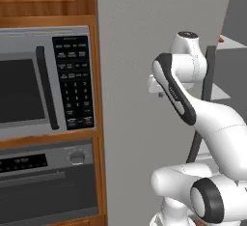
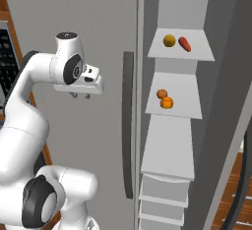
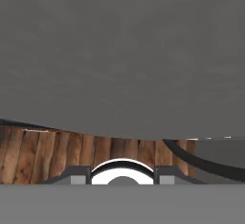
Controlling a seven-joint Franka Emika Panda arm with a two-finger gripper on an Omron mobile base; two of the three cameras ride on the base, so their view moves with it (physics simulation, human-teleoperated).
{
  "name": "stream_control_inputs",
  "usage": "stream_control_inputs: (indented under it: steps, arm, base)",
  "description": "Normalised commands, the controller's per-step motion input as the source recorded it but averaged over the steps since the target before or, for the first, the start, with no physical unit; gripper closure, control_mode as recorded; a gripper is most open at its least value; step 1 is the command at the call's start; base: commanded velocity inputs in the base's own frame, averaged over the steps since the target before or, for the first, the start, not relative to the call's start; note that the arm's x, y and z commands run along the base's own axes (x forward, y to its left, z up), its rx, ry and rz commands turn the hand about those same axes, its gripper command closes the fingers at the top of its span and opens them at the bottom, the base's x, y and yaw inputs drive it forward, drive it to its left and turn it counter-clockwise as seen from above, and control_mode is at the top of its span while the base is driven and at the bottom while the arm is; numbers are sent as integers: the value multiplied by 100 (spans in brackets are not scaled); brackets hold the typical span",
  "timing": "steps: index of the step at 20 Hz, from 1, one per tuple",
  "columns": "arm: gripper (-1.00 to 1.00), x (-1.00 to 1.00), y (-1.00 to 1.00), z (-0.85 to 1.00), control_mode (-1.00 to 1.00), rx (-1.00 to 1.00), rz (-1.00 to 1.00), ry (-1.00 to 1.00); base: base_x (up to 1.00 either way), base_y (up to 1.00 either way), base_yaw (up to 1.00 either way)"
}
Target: Take the orange and tangerine from the second highest rack and move them to the highest rack where the lemon and carrot are located, to maximize freezer space. Close the freezer door after rearranging.
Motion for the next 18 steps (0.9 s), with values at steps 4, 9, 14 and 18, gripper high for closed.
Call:
stream_control_inputs:
  steps: [4,9,14,18]
  arm:
    - [-100,-4,0,0,100,0,0,0]
    - [-100,0,0,0,100,0,0,0]
    - [-100,0,0,0,100,0,0,0]
    - [-100,0,0,0,100,0,0,0]
  base:
    - [-12,0,0]
    - [-37,-24,-28]
    - [-28,-24,-50]
    - [-1,-25,-54]
